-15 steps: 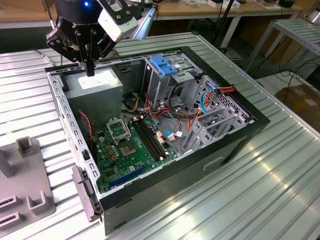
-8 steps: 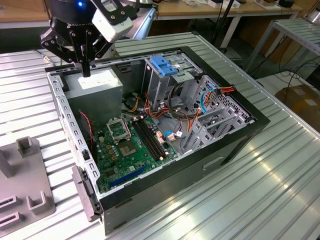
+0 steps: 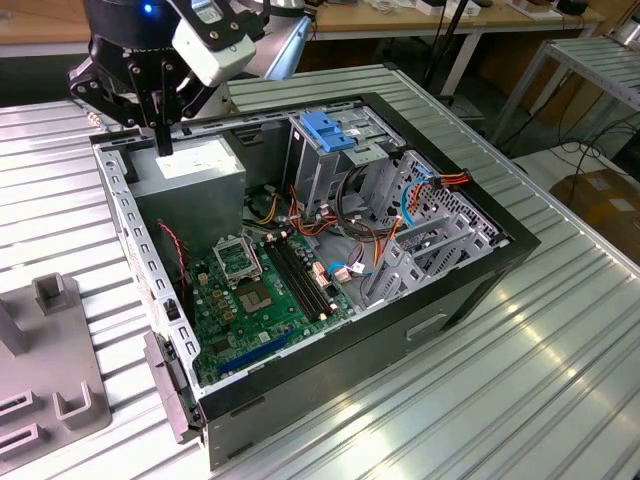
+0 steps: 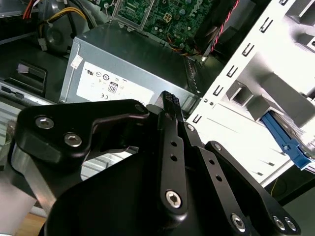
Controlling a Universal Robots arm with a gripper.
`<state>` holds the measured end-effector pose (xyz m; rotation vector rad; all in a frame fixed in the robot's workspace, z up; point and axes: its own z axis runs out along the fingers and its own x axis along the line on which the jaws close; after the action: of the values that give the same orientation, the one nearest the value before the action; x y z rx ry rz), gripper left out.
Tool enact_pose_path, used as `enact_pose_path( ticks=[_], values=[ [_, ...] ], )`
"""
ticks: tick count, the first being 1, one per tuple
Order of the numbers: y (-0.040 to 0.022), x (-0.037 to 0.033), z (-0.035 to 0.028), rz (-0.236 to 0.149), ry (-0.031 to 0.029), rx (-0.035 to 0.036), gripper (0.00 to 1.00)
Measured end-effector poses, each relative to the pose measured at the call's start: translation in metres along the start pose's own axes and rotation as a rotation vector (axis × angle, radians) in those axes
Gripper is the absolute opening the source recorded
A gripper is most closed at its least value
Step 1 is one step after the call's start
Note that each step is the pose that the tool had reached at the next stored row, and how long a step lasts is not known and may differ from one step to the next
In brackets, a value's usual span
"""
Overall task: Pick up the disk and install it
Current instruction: 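Reach for the disk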
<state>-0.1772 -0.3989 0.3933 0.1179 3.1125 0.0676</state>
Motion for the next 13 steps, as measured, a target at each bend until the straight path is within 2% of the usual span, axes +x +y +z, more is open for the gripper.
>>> enact_pose_path(
  ticks=[13],
  values=[
    [-0.0011,0.0140,-0.0004,0.000,0.0000,-0.0001,0.10]
  ],
)
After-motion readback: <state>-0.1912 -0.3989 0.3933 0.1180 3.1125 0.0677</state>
